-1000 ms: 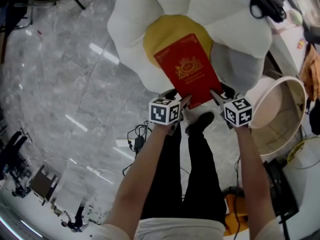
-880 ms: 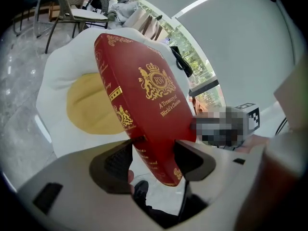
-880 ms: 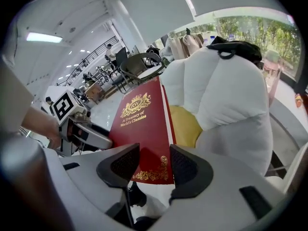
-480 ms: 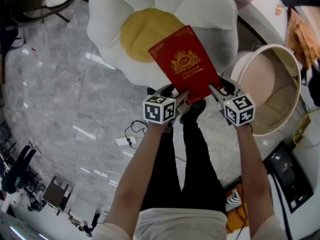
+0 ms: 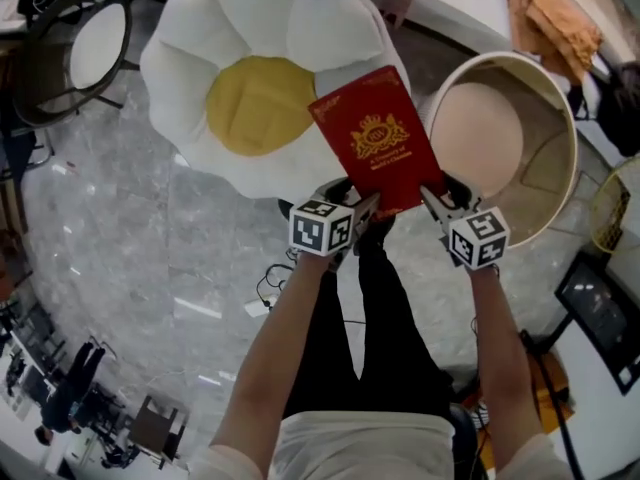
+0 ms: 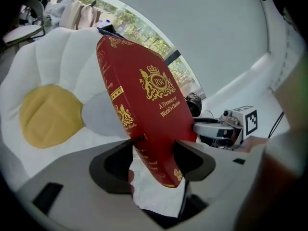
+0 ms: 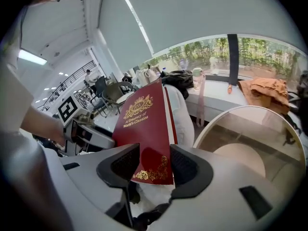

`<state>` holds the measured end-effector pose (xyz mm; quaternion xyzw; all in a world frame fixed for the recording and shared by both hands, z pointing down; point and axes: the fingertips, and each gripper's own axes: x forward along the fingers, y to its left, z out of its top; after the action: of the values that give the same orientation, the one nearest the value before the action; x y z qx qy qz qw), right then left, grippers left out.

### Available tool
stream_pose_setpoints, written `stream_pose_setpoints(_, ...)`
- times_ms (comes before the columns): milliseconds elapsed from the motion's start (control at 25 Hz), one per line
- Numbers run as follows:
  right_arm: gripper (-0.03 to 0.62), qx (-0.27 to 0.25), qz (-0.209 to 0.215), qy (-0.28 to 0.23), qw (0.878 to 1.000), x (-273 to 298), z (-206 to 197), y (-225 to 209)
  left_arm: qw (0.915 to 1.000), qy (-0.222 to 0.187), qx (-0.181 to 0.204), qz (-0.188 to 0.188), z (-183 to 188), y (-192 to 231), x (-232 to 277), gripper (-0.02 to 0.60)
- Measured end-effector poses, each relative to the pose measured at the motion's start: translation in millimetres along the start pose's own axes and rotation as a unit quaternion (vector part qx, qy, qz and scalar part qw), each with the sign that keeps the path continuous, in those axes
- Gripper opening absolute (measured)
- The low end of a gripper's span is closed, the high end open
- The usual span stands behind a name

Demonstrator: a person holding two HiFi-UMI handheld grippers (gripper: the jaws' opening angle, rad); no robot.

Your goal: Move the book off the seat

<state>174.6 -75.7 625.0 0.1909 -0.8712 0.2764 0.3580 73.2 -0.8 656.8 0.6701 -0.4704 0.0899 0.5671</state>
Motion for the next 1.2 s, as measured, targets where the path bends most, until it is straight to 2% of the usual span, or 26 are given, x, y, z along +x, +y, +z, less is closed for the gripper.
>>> stream_pose_setpoints(280,0.215,0.075,-0.046,-0.018,0.996,-47.2,-39.6,-67.8,0.994,0.066,0.076,-0.043,16.0,-53.1,68.8,0.269)
stream_pose_setpoints(600,0.216,0.182,-0.085,-0.041,0.979,-72.3,-93.9,-138.8,0.9758,0.144,0.145,-0.078,21.0,-91.2,157.1,0.268)
stream_pose_setpoints(920,0.216,0.264,-0.103,-0.051,0.958,-70.7,-132.8,-176.1,0.9593,0.202,0.166,-0.106,15.5,-100.3,216.2,0.268)
stream_pose_setpoints(1200,0.216,0.284,-0.101,-0.044,0.952,-63.3,-151.9,-188.9,0.9532,0.231,0.165,-0.104,5.4,-93.8,239.0,0.27)
